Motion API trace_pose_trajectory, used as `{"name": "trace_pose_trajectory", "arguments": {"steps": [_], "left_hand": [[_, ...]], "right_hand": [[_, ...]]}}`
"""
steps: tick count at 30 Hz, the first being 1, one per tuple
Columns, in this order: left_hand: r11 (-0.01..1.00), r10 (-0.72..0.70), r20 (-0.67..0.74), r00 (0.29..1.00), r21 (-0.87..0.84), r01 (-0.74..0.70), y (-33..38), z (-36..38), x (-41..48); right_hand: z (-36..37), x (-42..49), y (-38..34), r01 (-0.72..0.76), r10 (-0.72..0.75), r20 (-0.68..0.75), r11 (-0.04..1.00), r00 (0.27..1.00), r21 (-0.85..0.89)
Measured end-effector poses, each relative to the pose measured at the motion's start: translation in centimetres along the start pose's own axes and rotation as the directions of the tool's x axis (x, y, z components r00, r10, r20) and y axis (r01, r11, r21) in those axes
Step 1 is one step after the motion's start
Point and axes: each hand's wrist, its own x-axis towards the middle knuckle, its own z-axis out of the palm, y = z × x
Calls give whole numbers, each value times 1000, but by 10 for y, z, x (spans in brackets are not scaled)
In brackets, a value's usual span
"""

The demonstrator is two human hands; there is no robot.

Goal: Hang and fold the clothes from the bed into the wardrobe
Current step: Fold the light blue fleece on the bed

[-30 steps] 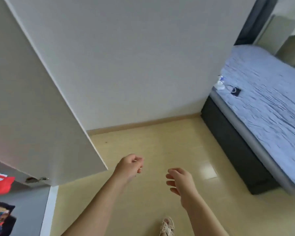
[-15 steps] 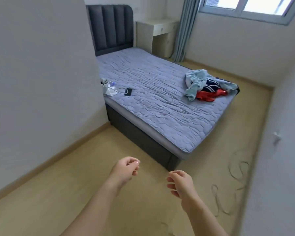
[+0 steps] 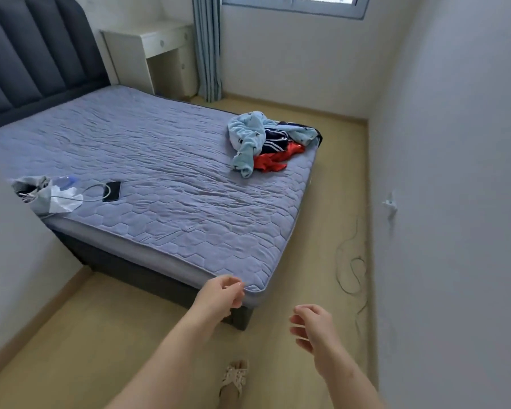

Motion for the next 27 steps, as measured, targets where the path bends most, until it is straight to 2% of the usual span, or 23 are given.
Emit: {"name": "trace_pose_trajectory", "arguments": {"steps": [4,9,15,19,27], "left_hand": [[998,53,52,997,37,-55,60,1,81],[990,130,102,986,34,-134,133,17,164],[995,78,166,983,52,-88,175,58,236],[991,53,179,982,112,-74,203,97,291],[993,62,154,986,85,-76,315,213,403]], "right_hand": [[10,58,-72,4,-4,-22,1000,1000,2],[5,120,-162,116,-115,-97,993,989,8],[-14,184,-193,21,-12,-114,997,993,80],[-40,245,-227,-8,20,-108,994,994,109],[-140,379,-335,4,1,-78,998,997,57]]}}
